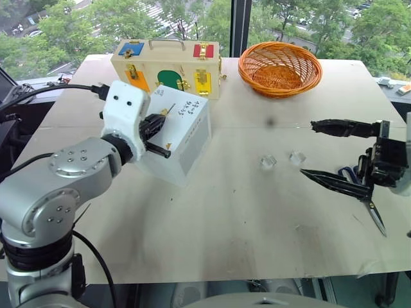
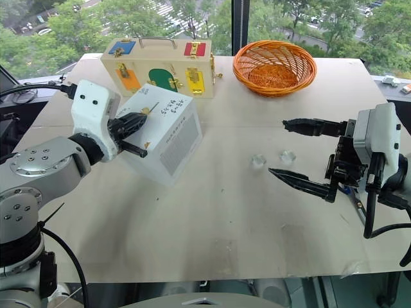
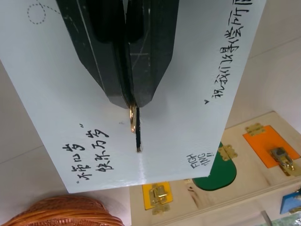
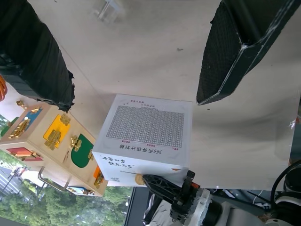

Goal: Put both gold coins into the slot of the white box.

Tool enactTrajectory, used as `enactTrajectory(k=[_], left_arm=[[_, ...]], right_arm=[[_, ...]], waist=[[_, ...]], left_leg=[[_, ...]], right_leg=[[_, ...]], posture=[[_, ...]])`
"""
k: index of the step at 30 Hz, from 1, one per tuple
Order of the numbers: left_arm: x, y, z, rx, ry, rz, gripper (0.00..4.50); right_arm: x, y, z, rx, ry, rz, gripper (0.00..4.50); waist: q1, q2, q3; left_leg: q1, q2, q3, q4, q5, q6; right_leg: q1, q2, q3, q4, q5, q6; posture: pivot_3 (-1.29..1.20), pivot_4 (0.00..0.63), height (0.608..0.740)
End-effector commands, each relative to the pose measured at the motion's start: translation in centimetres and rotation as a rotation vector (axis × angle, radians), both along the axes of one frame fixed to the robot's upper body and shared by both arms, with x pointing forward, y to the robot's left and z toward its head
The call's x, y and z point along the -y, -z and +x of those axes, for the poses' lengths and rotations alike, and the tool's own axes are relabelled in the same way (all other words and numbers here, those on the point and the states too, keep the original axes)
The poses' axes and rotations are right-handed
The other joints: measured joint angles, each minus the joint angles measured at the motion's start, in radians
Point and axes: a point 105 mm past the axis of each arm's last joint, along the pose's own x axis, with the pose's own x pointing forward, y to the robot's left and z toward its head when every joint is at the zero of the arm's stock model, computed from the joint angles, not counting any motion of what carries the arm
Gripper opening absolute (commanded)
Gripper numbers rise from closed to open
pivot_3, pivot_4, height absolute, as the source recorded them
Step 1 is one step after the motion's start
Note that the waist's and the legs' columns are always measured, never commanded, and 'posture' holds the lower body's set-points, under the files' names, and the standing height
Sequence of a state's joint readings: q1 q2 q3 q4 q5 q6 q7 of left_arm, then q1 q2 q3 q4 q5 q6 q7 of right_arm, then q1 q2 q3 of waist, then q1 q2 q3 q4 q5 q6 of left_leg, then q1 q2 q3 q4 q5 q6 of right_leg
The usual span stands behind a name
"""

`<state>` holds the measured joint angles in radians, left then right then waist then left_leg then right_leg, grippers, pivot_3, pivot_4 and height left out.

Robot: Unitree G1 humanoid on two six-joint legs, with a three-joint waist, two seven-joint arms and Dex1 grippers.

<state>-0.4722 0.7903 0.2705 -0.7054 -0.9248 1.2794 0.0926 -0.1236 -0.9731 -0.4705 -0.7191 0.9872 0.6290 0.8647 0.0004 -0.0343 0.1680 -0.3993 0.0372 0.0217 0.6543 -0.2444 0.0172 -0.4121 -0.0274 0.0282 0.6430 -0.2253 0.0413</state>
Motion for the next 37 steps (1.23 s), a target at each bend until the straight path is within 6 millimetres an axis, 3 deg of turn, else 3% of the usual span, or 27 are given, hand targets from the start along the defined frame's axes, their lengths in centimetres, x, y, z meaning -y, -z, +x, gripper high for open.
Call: enactTrajectory(k=[1, 5, 8, 10, 13, 16, 19, 22, 29, 37], left_arm=[[-0.1, -0.4, -0.1, 0.011, -0.011, 0.006, 0.0], [-0.2, -0.4, 0.0, 0.005, -0.021, 0.0, 0.0], [-0.5, -0.7, 0.0, 0.02, -0.037, -0.02, 0.83], [-0.2, -1.4, -0.1, 0.056, -0.023, -0.062, 1.74], [1.6, -3.9, -1.0, 0.164, 0.134, -0.163, 3.05], [3.8, -5.5, -3.2, 0.219, 0.365, -0.228, 3.05], [6.1, -4.3, -6.9, 0.164, 0.652, -0.253, 3.05], [6.5, -2.6, -9.1, 0.045, 0.804, -0.319, 3.05], [3.9, 3.2, -10.3, -0.149, 0.773, -0.268, 3.05], [1.1, 6.9, -10.8, -0.205, 0.719, -0.223, 3.05]], right_arm=[[0.0, -0.6, -0.2, 0.043, -0.002, -0.004, 4.44], [-0.2, -0.6, -0.1, 0.044, -0.003, -0.003, 4.44], [-0.3, -0.6, 0.0, 0.043, -0.002, -0.002, 4.5], [-0.4, -0.5, 0.1, 0.041, 0.001, -0.003, 4.5], [-0.3, -0.4, 0.3, 0.039, 0.016, 0.0, 4.5], [-0.2, -0.3, 0.7, 0.04, 0.043, 0.002, 4.5], [0.1, 0.4, 0.7, 0.027, 0.082, 0.007, 4.5], [1.5, 2.2, 0.5, -0.041, 0.162, -0.004, 4.5], [6.1, 7.1, -2.3, -0.196, 0.372, -0.098, 4.5], [9.2, 9.6, -5.0, -0.268, 0.524, -0.129, 4.5]], waist=[[0.001, 0.0, 0.0], [0.005, 0.0, 0.0], [0.005, 0.0, 0.0], [0.007, 0.0, 0.0], [0.012, -0.001, 0.0], [0.012, -0.001, 0.0], [0.01, -0.001, 0.0], [0.013, -0.001, 0.0], [0.016, 0.0, -0.001], [0.013, 0.002, -0.004]], left_leg=[[0.0, 0.0, 0.0, 0.0, 0.0, 0.0], [0.0, 0.0, 0.0, 0.0, 0.0, 0.0], [0.0, 0.0, 0.0, 0.0, 0.0, 0.0], [0.0, 0.0, 0.0, 0.0, 0.0, 0.0], [0.0, 0.0, 0.0, 0.001, 0.0, 0.0], [-0.001, 0.0, 0.0, 0.001, 0.0, 0.0], [0.0, 0.0, 0.0, 0.001, 0.0, 0.0], [0.0, 0.001, 0.0, 0.0, 0.0, 0.0], [0.001, 0.0, 0.002, 0.001, 0.0, 0.0], [0.005, 0.003, 0.001, 0.002, 0.0, 0.0]], right_leg=[[0.0, 0.0, 0.0, 0.0, 0.0, 0.0], [0.0, 0.0, 0.0, 0.0, 0.0, 0.0], [0.0, 0.0, 0.0, 0.0, 0.0, 0.0], [0.0, 0.0, 0.0, 0.0, 0.0, 0.0], [0.0, 0.0, 0.0, 0.0, 0.0, 0.0], [0.0, 0.0, 0.0, 0.0, 0.0, 0.0], [0.0, -0.001, 0.0, 0.0, 0.0, 0.0], [0.0, -0.002, 0.0, 0.0, 0.0, 0.0], [0.002, -0.001, -0.001, 0.0, -0.003, -0.003], [0.002, -0.004, 0.0, 0.0, -0.005, 0.0]], posture=[[0.0, 0.15, 0.74], [0.0, 0.15, 0.74], [0.0, 0.15, 0.74], [0.0, 0.15, 0.74], [0.0, 0.15, 0.74], [0.0, 0.15, 0.74], [0.0, 0.15, 0.74], [0.0, 0.15, 0.74], [0.0, 0.15, 0.74], [0.0, 0.15, 0.74]])
